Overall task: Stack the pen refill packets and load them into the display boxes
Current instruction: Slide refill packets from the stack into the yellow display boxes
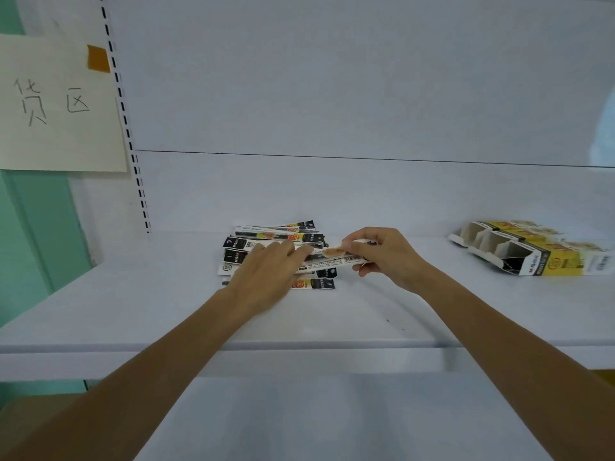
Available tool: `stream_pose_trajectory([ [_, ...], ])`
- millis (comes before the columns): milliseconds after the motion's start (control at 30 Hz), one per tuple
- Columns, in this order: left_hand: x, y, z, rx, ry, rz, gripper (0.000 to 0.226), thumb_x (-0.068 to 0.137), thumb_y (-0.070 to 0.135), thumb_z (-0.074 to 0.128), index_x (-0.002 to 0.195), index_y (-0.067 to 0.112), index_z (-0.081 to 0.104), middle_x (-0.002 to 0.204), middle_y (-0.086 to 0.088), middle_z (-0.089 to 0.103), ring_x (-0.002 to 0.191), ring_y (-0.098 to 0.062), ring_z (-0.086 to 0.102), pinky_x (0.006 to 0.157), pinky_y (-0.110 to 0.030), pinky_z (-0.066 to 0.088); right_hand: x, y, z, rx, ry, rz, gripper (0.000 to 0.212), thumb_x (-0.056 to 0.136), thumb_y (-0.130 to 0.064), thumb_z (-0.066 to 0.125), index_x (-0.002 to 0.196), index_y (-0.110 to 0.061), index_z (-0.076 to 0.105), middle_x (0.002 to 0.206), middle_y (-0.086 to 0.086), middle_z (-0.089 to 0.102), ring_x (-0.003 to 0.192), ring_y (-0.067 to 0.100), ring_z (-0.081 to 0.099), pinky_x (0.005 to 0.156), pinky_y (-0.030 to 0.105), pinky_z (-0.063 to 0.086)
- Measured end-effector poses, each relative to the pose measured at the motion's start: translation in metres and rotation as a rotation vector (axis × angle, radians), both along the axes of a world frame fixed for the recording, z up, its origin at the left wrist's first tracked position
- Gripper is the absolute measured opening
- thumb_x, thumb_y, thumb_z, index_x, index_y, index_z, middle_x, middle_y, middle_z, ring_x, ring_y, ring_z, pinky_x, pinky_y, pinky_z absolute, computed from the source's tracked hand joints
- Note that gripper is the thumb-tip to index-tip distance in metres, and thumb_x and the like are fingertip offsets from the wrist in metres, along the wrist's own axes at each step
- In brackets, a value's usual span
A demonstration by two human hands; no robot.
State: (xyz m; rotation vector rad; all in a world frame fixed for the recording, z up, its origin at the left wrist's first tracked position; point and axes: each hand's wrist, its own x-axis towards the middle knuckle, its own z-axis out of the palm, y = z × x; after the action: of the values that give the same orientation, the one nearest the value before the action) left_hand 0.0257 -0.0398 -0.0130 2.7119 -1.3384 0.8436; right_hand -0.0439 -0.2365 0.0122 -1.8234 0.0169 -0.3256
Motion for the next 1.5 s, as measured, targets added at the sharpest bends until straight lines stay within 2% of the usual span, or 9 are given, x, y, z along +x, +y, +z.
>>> stream_pose_trajectory([
  [200, -0.01, -0.036, 0.004, -0.125, 0.204, -0.006, 0.042, 0.094, 0.013, 0.043, 0.135, 0.017, 0.034, 0.118, -0.004, 0.044, 0.104, -0.024, 0.051, 0.074, -0.032, 0.037, -0.014, -0.037, -0.006, 0.041, -0.101, -0.057, 0.029, 0.086, -0.027, 0.062, 0.113, -0.018, 0.06, 0.115, 0.011, 0.06, 0.092, 0.016, 0.064, 0.07, 0.029, 0.058],
  [333, -0.021, -0.072, 0.007, -0.284, 0.368, -0.01, 0.027, 0.095, 0.028, 0.042, 0.12, 0.016, 0.046, 0.107, -0.004, 0.052, 0.097, -0.026, 0.055, 0.077, -0.036, 0.041, -0.023, -0.068, -0.007, -0.459, -0.243, -0.188, 0.048, 0.078, -0.039, 0.069, 0.123, -0.033, 0.052, 0.128, -0.009, 0.048, 0.108, 0.0, 0.051, 0.084, 0.005, 0.039],
  [467, -0.038, -0.126, 0.008, -0.393, 0.494, -0.007, 0.031, 0.091, 0.047, 0.047, 0.103, 0.019, 0.053, 0.086, 0.004, 0.053, 0.084, -0.02, 0.053, 0.071, -0.033, 0.039, -0.034, -0.107, -0.012, -0.59, -0.24, -0.205, 0.053, 0.089, -0.045, 0.05, 0.136, -0.023, 0.042, 0.143, -0.006, 0.028, 0.119, 0.005, 0.038, 0.091, 0.013, 0.029],
  [667, -0.07, -0.198, 0.004, -0.392, 0.475, -0.021, 0.044, 0.087, 0.061, 0.041, 0.09, 0.02, 0.056, 0.075, 0.007, 0.056, 0.073, -0.017, 0.054, 0.06, -0.03, 0.035, -0.069, -0.199, -0.013, -1.089, -0.35, -0.336, 0.063, 0.083, -0.064, 0.028, 0.103, -0.017, 0.065, 0.101, -0.002, 0.058, 0.082, 0.014, 0.057, 0.064, 0.024, 0.034],
  [833, -0.099, -0.243, -0.001, -0.408, 0.472, -0.053, 0.03, 0.09, 0.051, 0.045, 0.103, 0.026, 0.055, 0.088, 0.009, 0.06, 0.078, -0.014, 0.053, 0.065, -0.027, 0.036, -0.09, -0.25, -0.015, -1.14, -0.35, -0.327, 0.057, 0.086, -0.057, 0.022, 0.084, -0.018, 0.064, 0.074, -0.005, 0.052, 0.073, 0.019, 0.055, 0.056, 0.03, 0.034],
  [933, -0.105, -0.262, -0.001, -0.44, 0.454, -0.037, 0.028, 0.092, 0.049, 0.043, 0.106, 0.029, 0.056, 0.093, 0.008, 0.061, 0.08, -0.013, 0.053, 0.07, -0.028, 0.037, -0.098, -0.282, -0.011, -1.105, -0.321, -0.242, 0.04, 0.097, -0.043, 0.034, 0.105, -0.019, 0.065, 0.098, 0.001, 0.061, 0.096, 0.021, 0.056, 0.075, 0.035, 0.043],
  [1033, -0.099, -0.274, 0.0, -0.463, 0.476, 0.025, 0.025, 0.092, 0.05, 0.043, 0.1, 0.031, 0.056, 0.094, 0.007, 0.061, 0.082, -0.014, 0.054, 0.075, -0.031, 0.04, -0.108, -0.323, -0.004, -1.036, -0.319, -0.344, 0.053, 0.093, -0.044, 0.025, 0.124, -0.015, 0.058, 0.124, 0.004, 0.059, 0.116, 0.023, 0.049, 0.094, 0.034, 0.034],
  [1200, -0.092, -0.287, -0.007, -0.467, 0.466, 0.096, 0.023, 0.092, 0.05, 0.043, 0.1, 0.033, 0.056, 0.092, 0.006, 0.059, 0.081, -0.014, 0.052, 0.069, -0.028, 0.033, -0.131, -0.399, -0.014, -0.947, -0.114, -0.595, 0.041, 0.1, -0.033, 0.033, 0.128, -0.013, 0.054, 0.131, 0.01, 0.054, 0.12, 0.028, 0.042, 0.096, 0.038, 0.033],
  [1500, -0.091, -0.298, -0.005, -0.419, 0.354, 0.218, 0.03, 0.094, 0.048, 0.04, 0.107, 0.029, 0.058, 0.09, 0.002, 0.056, 0.08, -0.017, 0.049, 0.076, -0.031, 0.03, -0.132, -0.409, -0.037, -0.841, 0.025, -0.512, 0.036, 0.098, -0.035, 0.036, 0.121, -0.017, 0.057, 0.117, 0.012, 0.054, 0.105, 0.031, 0.052, 0.084, 0.036, 0.038],
])
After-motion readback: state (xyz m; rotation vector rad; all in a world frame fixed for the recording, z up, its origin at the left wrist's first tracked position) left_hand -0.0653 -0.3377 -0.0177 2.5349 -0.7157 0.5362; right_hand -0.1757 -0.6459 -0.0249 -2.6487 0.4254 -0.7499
